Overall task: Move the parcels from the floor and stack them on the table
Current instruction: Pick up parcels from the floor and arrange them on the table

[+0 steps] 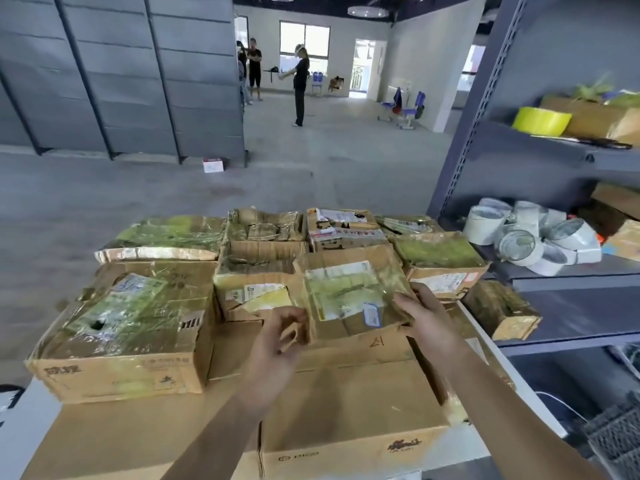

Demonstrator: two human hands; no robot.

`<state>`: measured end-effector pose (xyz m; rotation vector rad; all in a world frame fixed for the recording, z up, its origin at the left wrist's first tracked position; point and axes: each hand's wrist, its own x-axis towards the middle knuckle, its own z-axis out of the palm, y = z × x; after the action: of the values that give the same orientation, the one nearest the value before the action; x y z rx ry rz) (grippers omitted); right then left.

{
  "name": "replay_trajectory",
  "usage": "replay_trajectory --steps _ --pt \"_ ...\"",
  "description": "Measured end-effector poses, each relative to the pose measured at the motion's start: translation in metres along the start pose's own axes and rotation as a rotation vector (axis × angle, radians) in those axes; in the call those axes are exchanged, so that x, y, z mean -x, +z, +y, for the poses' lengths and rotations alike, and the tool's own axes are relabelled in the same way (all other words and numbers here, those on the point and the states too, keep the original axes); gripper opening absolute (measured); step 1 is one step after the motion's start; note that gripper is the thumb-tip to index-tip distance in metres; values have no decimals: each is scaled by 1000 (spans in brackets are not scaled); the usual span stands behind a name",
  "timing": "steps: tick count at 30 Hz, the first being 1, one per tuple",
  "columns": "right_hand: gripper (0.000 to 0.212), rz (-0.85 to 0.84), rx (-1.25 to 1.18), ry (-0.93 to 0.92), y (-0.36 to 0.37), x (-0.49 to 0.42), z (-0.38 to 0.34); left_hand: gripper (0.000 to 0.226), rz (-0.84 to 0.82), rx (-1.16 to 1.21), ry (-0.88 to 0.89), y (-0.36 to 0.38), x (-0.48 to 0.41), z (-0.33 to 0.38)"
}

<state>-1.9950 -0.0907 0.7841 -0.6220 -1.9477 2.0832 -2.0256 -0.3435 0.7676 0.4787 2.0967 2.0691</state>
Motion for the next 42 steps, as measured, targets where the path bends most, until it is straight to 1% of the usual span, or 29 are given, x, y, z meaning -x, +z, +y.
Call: replay_trajectory --steps 2,3,4,6,8,9,11,12,14,15,17,19,22,26,28,30,32,33,34,36,38,39,40,41,42 --pt "23 -37 85 -30 -6 -5 0 24 74 159 -116 7 -4 10" --pt "29 -80 136 -49 -9 -5 1 15 123 190 -180 10 -7 13" --pt "33 -131 195 -50 -11 -4 4 7 171 149 -223 11 -10 16" --pt "26 -209 253 -36 -17 -6 10 15 194 -39 -206 11 -14 16" --pt "15 -253 212 10 -20 -6 11 17 171 -124 -194 7 -14 15" --pt "17 -270 219 36 -20 -7 12 16 163 -142 -199 4 -12 11" --pt "27 -303 312 52 -17 -7 9 14 182 -181 -220 -2 -5 3" --pt "27 -327 359 51 -14 -6 7 15 212 -219 -228 -4 -3 -1" --pt "14 -394 439 48 -6 -3 5 18 294 -312 -251 -8 1 -10" --pt "14 -418 469 32 -1 -4 6 18 337 -363 -273 -10 2 -13" --pt "17 -443 525 -10 11 -8 12 19 414 -476 -317 -13 5 -18" --pt "22 -463 567 -45 21 -14 17 22 445 -543 -327 -16 9 -18" --pt "35 -469 664 -79 36 -18 18 21 449 -598 -337 -17 14 -14" --pt "54 -435 699 -79 53 -25 19 40 420 -600 -348 -30 12 -15" --pt "56 -449 704 -74 58 -25 16 41 375 -580 -337 -38 8 -12" --pt "51 -474 695 -65 60 -23 14 33 318 -585 -327 -45 4 -6" --pt "36 -471 645 -60 62 -22 13 18 254 -595 -308 -54 -2 -1" --pt "27 -465 613 -63 64 -22 14 15 236 -579 -307 -60 -6 3" --pt "19 -454 587 -68 66 -22 16 20 223 -563 -318 -66 -10 7" --pt "9 -421 566 -90 72 -21 20 31 182 -580 -357 -78 -19 14" --pt "8 -416 595 -115 82 -18 24 34 138 -641 -348 -86 -27 17" --pt "10 -423 619 -125 88 -17 25 29 129 -698 -320 -88 -31 18" --pt "12 -428 646 -139 93 -15 26 22 132 -807 -284 -89 -33 17" --pt "15 -428 663 -148 98 -14 27 20 150 -941 -243 -90 -35 17" --pt "18 -423 665 -150 101 -14 27 24 166 -1061 -195 -90 -35 16"
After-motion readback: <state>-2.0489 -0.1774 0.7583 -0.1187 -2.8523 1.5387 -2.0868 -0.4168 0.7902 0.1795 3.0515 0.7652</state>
